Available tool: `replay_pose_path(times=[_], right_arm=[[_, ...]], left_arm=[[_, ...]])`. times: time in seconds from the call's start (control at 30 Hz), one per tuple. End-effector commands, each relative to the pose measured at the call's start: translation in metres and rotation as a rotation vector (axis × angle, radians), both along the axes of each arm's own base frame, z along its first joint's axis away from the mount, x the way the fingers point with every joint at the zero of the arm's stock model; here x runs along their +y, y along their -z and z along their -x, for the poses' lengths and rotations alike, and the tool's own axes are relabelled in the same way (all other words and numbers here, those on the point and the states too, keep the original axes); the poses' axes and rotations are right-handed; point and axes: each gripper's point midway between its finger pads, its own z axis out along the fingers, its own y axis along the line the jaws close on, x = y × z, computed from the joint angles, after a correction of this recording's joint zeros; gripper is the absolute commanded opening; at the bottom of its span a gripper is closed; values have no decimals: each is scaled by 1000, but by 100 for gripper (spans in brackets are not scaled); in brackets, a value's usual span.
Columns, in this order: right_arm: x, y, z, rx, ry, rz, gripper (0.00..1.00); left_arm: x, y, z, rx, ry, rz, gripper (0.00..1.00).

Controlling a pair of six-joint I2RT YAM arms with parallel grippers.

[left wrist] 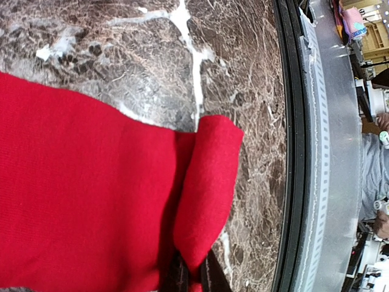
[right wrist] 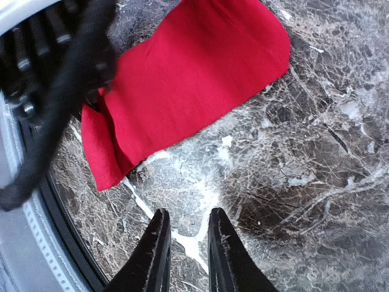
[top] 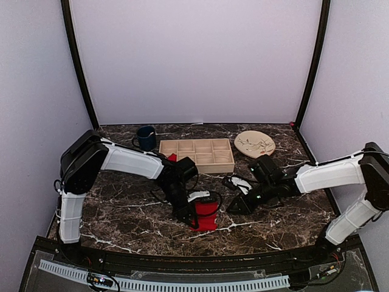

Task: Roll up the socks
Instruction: Roll the sock at the center of the board.

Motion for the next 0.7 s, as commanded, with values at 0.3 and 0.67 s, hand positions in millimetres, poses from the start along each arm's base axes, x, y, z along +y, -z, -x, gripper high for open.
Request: replay_pose_path(times=[0.3, 0.67], right_arm=[[27, -22, 22, -335, -117, 115, 23], [57, -13, 50, -402, -294, 184, 28]], left_arm=[[13, 8, 11, 180, -25, -92, 0], [12, 8, 11, 238, -32, -91, 0]])
